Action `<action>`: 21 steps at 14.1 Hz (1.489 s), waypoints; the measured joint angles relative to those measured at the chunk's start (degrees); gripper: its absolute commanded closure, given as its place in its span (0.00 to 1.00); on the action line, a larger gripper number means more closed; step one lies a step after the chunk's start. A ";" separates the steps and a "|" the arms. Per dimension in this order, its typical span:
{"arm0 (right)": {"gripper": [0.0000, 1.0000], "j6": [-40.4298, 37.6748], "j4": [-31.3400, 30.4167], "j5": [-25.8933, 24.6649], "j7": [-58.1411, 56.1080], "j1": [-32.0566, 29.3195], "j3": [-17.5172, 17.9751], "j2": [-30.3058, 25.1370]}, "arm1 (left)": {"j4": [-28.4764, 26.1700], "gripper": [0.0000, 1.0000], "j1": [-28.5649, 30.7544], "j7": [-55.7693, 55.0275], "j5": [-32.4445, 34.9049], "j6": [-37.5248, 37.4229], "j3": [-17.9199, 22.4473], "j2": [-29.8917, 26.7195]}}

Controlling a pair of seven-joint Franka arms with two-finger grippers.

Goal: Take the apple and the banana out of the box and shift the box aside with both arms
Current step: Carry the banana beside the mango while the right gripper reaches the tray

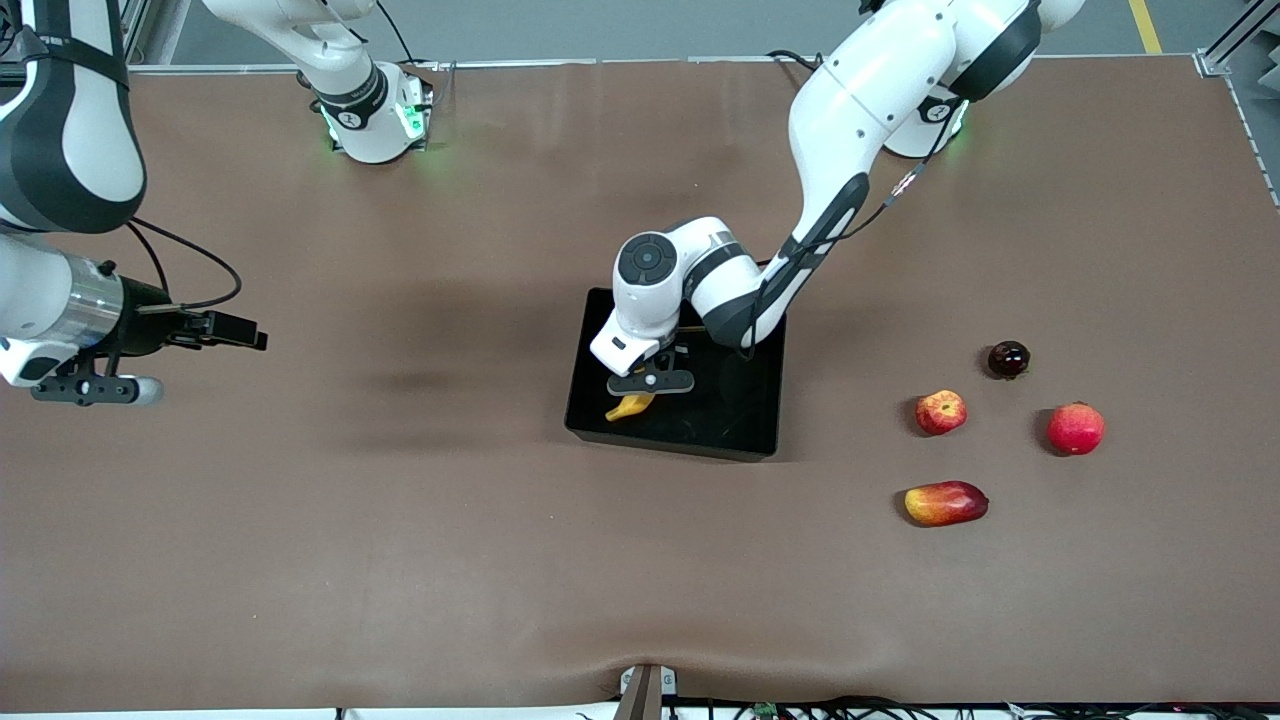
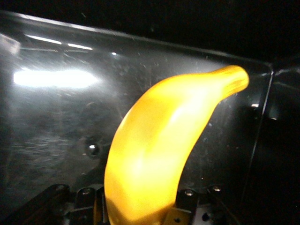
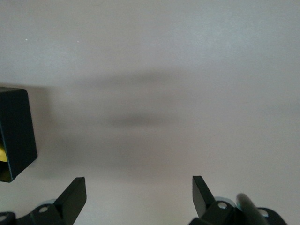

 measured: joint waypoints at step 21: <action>0.00 27.42 -1.51 2.00 32.73 32.10 0.35 14.99 | 0.22 1.00 22.45 23.18 -2.76 -15.32 0.25 -17.46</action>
